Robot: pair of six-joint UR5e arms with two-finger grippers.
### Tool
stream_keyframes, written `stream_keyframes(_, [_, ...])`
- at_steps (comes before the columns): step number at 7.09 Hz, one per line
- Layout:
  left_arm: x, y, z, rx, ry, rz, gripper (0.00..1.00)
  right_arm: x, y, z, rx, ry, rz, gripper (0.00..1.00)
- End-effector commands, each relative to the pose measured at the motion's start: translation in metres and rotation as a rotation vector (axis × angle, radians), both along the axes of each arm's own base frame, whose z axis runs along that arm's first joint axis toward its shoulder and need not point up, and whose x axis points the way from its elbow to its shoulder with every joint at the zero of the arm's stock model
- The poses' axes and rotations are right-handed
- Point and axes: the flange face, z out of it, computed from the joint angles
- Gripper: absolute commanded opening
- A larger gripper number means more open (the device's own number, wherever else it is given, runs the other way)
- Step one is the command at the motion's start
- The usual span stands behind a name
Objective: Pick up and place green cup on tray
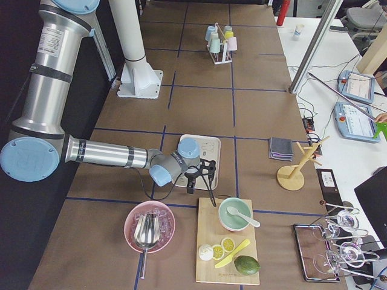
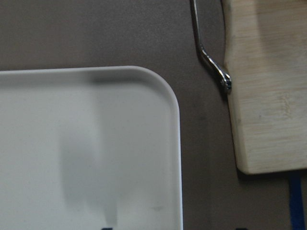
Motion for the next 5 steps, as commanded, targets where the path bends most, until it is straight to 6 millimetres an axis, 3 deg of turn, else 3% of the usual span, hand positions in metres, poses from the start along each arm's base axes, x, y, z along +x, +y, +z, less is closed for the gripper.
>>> stream_keyframes(1, [0.0007,-0.0011,-0.0037,0.008,0.0,0.002,1.0,-0.0002,0.0006,0.003,-0.009,0.002,0.001,0.7])
stream_keyframes(2, [0.0007,-0.0014,-0.0067,0.014,0.0,0.002,1.0,-0.0009,0.0009,0.0029,-0.011,0.001,0.0,0.65])
stream_keyframes(5, [0.0007,-0.0014,-0.0075,0.015,0.0,0.002,1.0,-0.009,0.0014,0.0015,-0.01,0.0,-0.018,0.65])
